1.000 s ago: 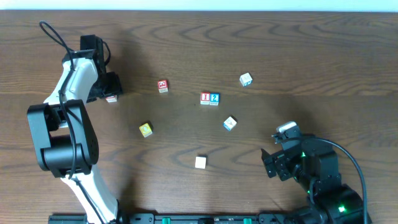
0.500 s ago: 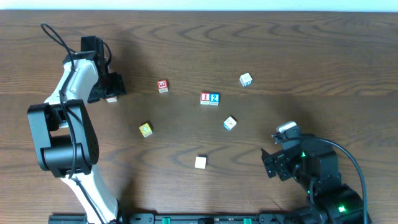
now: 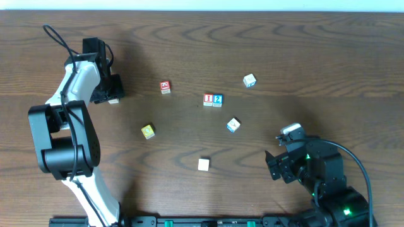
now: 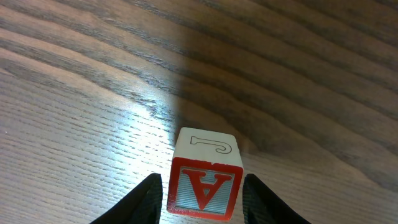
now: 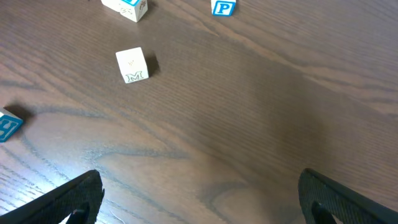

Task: Spell out Ai2
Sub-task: 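Lower the left gripper and close it on the red 'A' block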

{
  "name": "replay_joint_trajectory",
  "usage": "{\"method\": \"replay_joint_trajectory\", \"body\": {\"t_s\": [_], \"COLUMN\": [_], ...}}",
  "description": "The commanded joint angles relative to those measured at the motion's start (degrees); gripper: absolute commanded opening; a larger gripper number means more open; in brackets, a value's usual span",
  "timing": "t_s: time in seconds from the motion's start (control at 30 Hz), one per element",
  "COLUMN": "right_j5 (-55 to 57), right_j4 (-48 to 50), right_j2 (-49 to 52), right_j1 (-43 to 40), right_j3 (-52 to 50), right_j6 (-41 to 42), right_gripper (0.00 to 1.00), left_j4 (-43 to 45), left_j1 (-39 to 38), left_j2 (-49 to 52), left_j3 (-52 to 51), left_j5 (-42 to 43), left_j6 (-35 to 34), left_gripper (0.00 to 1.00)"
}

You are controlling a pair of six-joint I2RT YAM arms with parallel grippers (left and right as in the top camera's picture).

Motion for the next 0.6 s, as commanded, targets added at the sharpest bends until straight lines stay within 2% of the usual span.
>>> {"method": "replay_joint_trajectory", "body": {"t_s": [0.0, 0.57], "right_j5": [0.37, 0.37], "right_j4": [0.04, 0.04], "right_j2": [-0.09, -0.09], "right_j1": [-0.5, -0.5], "right_j3": [-0.04, -0.04], "right_j6": [0.39, 0.37], "right_gripper": [0.99, 0.99], "left_j4": [0.0, -0.04], "left_j1": [0.09, 0.09], "left_j2": [0.76, 0.76], "left_j3": [-0.26, -0.26], "left_j5": [0.15, 0.2], "left_j6": [0.63, -0.66], "left_gripper": [0.42, 0.22]}}
